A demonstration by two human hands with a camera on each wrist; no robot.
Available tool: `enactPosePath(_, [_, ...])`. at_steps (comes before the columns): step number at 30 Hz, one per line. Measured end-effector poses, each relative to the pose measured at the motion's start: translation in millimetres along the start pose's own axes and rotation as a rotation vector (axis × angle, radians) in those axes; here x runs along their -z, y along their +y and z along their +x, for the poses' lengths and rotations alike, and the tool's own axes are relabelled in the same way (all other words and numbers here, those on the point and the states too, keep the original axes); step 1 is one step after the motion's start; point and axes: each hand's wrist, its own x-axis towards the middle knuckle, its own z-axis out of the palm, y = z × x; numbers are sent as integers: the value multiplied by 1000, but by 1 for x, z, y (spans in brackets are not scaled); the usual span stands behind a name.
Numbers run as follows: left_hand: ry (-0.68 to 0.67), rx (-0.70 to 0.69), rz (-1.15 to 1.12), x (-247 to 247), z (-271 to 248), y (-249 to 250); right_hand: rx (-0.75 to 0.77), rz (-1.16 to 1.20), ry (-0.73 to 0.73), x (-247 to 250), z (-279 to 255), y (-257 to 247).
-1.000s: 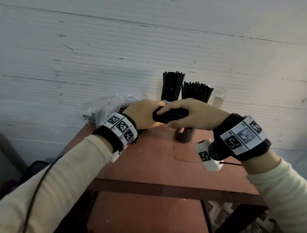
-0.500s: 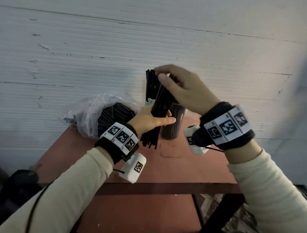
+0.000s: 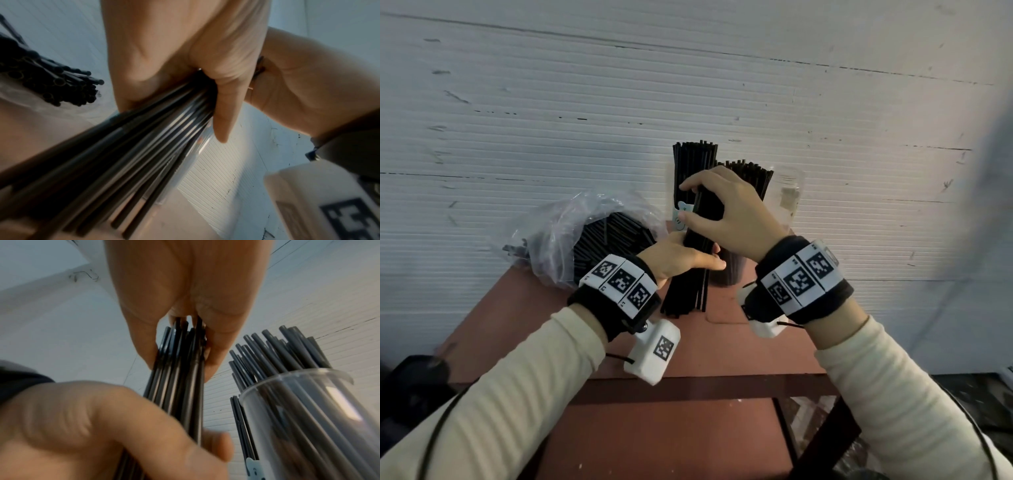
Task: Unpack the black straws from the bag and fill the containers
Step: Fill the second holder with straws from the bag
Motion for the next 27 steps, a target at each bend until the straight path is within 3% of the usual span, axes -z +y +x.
enactPosePath(4, [-97, 15, 57, 2, -2, -4, 8, 50, 9, 0, -4, -4])
enactPosePath(7, [-21, -42, 104, 0, -4, -7, 6, 108, -36, 14, -8, -9])
enactPosePath(10, [46, -61, 61, 2, -8, -2, -111, 317, -21, 29, -13, -10])
enactPosePath(13, [-64, -125, 79, 3, -15, 14, -170, 386, 8, 38, -14, -3])
enactPosePath(18, [-247, -192, 234, -3, -29, 41, -149, 390, -373, 34, -18, -1])
enactPosePath(21, [-193, -255, 135, -13, -28, 42, -80, 314, -263, 26, -16, 0])
enactPosePath(27, [-14, -256, -10, -22, -9, 35, -109, 415, -58, 56, 1, 10])
